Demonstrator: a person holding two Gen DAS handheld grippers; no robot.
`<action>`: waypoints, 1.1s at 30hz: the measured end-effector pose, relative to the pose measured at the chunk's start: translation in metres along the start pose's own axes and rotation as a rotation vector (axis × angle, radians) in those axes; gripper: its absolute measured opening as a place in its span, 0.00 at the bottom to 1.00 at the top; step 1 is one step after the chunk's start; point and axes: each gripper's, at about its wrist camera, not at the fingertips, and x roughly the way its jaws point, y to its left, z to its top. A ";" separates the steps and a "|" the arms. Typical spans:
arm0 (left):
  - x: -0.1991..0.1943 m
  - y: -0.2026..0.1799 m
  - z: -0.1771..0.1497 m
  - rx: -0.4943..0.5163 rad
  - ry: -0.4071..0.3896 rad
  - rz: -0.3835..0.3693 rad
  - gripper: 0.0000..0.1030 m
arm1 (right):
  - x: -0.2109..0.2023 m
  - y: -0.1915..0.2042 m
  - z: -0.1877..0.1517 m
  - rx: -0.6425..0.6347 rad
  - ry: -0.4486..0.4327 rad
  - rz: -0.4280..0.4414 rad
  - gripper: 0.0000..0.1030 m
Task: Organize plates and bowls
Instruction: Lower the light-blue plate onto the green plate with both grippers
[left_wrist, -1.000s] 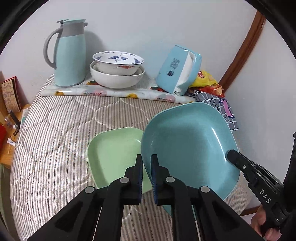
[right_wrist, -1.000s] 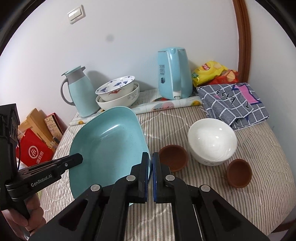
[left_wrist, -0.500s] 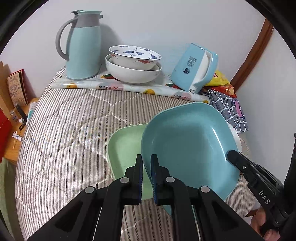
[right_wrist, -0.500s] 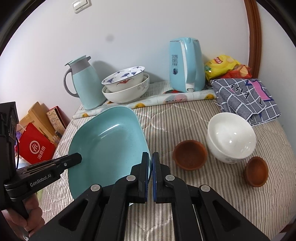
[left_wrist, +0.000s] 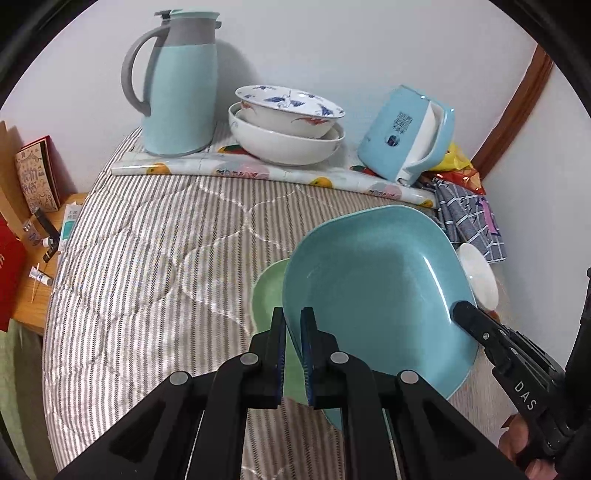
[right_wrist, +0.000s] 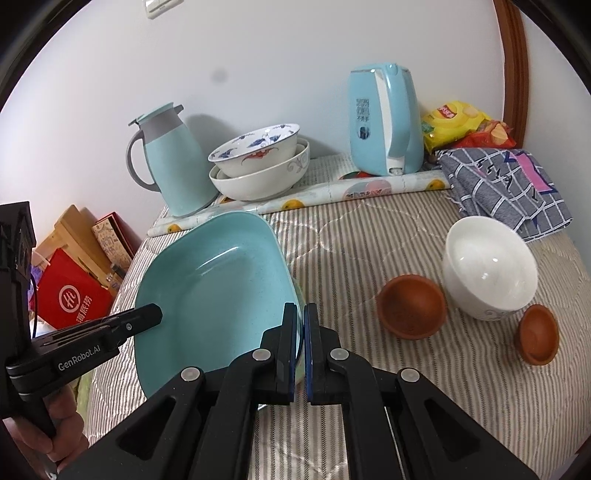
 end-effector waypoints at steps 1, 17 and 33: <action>0.002 0.002 0.000 0.001 0.005 0.002 0.08 | 0.004 0.001 -0.001 0.004 0.006 0.000 0.04; 0.033 0.019 -0.001 0.021 0.067 0.015 0.08 | 0.042 0.005 -0.017 0.042 0.060 -0.014 0.03; 0.054 0.022 -0.003 0.021 0.076 0.013 0.09 | 0.068 -0.003 -0.022 0.034 0.094 -0.026 0.04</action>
